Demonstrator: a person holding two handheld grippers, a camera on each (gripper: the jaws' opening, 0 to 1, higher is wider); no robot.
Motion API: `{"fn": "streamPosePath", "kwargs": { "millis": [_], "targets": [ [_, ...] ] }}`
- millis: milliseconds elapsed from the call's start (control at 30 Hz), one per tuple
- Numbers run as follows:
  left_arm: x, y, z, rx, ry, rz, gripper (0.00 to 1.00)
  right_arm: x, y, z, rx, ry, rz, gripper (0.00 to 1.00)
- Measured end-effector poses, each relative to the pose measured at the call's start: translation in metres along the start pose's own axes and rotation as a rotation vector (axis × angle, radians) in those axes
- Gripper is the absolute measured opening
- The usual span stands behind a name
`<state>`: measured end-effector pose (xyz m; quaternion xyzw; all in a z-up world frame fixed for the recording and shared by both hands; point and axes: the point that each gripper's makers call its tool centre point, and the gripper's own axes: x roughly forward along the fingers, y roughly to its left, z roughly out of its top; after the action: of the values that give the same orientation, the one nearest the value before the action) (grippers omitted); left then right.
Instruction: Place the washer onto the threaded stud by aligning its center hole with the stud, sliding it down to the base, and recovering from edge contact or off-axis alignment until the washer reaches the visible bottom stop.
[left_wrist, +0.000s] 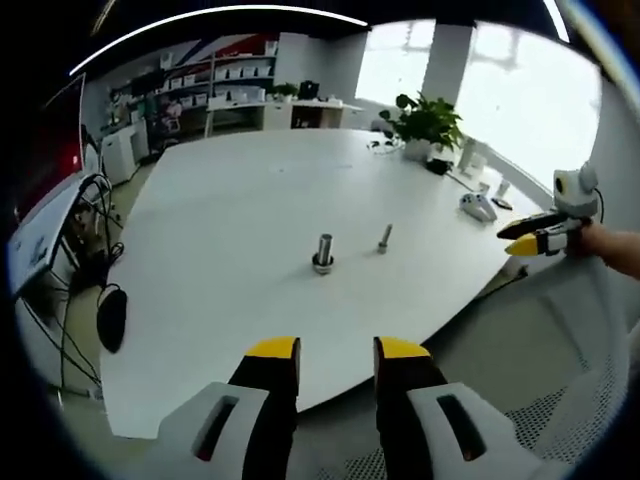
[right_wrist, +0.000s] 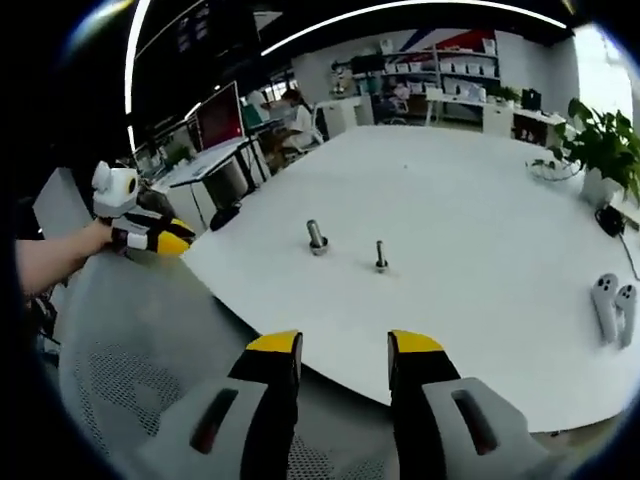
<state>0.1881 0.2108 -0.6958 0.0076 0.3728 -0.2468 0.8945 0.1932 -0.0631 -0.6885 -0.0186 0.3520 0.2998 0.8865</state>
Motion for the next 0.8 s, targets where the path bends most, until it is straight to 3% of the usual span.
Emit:
{"fn": "streamPosePath", "kwargs": {
  "millis": [67,200,467,567,667,800],
  "targets": [
    [0.002,-0.003,-0.006,0.022,0.034,-0.004,0.27,0.0,0.001,0.0,-0.002,0.0,0.006,0.36],
    [-0.002,-0.002,-0.001,0.0,-0.004,-0.01,0.27,-0.001,0.0,0.002,0.0,-0.017,0.0,0.35],
    [-0.001,0.001,-0.004,0.008,0.02,0.024,0.27,0.0,0.0,-0.001,0.001,0.002,0.009,0.34],
    [-0.004,0.008,0.0,-0.001,-0.004,0.046,0.27,-0.001,-0.001,0.0,0.011,-0.006,0.006,0.34],
    [-0.004,0.008,0.003,-0.021,-0.023,0.037,0.27,0.0,-0.001,0.0,0.017,-0.004,0.001,0.34],
    [-0.001,0.003,0.0,-0.002,-0.001,0.025,0.27,0.0,-0.002,-0.002,0.003,0.009,0.0,0.34]
  ]
}}
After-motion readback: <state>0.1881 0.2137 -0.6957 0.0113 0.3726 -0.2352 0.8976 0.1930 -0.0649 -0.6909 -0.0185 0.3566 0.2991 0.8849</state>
